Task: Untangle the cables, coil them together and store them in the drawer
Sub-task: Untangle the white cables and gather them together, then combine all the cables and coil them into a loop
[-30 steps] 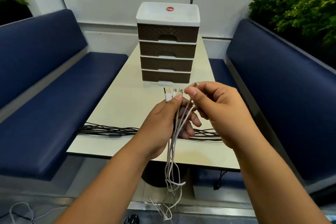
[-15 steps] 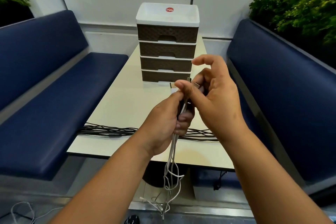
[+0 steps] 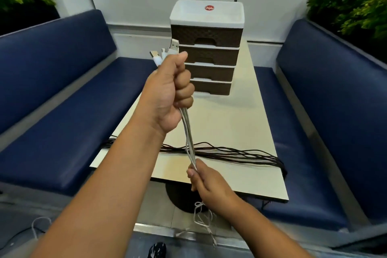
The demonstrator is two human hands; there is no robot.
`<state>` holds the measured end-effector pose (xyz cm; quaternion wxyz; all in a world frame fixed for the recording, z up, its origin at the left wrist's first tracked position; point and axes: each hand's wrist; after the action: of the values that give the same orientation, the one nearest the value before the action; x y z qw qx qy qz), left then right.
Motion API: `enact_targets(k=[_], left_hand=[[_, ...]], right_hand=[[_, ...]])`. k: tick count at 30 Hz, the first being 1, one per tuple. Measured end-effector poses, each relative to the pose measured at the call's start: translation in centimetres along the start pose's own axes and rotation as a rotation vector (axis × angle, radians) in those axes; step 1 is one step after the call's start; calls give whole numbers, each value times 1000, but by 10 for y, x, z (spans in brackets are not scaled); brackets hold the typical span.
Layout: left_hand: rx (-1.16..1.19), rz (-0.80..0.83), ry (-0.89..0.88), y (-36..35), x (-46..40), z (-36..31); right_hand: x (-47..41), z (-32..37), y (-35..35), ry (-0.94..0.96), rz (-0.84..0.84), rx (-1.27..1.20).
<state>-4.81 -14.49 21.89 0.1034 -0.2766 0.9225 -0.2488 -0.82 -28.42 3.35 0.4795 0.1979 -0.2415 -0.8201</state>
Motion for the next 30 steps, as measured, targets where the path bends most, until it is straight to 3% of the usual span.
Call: enact_targets(k=[7, 12, 16, 24, 30], left_hand=[[-143, -133, 81, 11, 8, 36], [-92, -206, 146, 22, 15, 56], [-44, -207, 129, 33, 13, 44], [101, -358, 34, 111, 13, -6], [99, -399, 42, 183, 14, -25]], right_hand=[[-2, -32, -1, -204, 501, 166], [-31, 23, 25, -20, 102, -323], [-29, 42, -3, -19, 86, -446], [-52, 18, -36, -72, 345, -8], [-94, 30, -57, -162, 282, 56]])
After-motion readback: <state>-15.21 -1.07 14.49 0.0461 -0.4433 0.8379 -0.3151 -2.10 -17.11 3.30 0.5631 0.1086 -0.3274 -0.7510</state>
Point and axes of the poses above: each hand's wrist, its own x-axis away from the middle knuckle, its own y-axis out of the back of the hand, z = x × y, and after that the axes turned 2 degrees about -z, right-handed
